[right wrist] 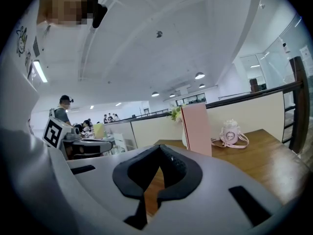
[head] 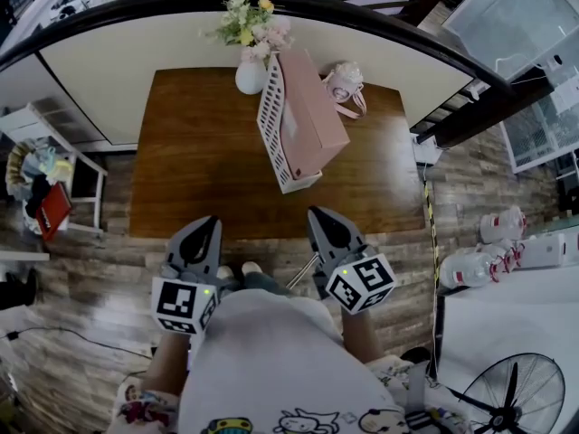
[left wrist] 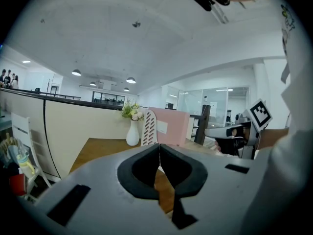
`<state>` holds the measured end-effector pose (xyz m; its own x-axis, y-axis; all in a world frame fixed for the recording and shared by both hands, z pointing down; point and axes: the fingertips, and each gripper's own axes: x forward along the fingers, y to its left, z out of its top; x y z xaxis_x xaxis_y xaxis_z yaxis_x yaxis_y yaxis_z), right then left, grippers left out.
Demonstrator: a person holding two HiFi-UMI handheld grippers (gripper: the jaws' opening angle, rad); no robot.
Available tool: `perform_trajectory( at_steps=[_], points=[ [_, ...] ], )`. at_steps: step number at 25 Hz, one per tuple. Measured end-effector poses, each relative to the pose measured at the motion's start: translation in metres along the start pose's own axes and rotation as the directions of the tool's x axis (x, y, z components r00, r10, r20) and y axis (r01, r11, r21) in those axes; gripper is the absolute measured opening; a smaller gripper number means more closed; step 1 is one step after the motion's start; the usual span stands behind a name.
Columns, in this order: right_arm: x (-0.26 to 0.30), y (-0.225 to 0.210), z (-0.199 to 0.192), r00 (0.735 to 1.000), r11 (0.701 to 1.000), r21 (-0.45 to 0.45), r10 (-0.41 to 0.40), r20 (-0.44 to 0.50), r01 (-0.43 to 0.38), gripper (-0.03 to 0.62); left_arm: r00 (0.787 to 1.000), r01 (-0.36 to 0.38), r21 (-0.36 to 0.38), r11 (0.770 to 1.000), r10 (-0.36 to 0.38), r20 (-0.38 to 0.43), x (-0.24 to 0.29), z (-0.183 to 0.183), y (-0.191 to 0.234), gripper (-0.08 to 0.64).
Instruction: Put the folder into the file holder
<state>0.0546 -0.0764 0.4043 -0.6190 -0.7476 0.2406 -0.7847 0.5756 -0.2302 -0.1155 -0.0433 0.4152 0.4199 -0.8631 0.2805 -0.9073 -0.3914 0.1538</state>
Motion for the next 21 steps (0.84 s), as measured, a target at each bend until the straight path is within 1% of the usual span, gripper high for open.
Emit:
perform_trajectory(
  at_steps=[7,13,21],
  points=[
    [-0.005,0.000,0.003,1.000,1.000,-0.019,-0.005,0.003,0.005,0.000,1.000,0.021,0.046,0.999,-0.020,-0.024,-0.002,0.001,-0.002,0.006],
    [-0.008,-0.006,0.005,1.000,1.000,-0.025,-0.012,0.011,0.013,0.000,0.999,0.034,0.062,0.998,-0.033,-0.013,0.005,0.005,-0.006,0.006],
    [-0.011,-0.015,0.011,0.999,0.999,-0.040,-0.024,0.030,0.025,0.000,0.997,0.074,0.093,0.993,-0.073,-0.013,0.020,0.012,-0.017,0.005]
  ],
)
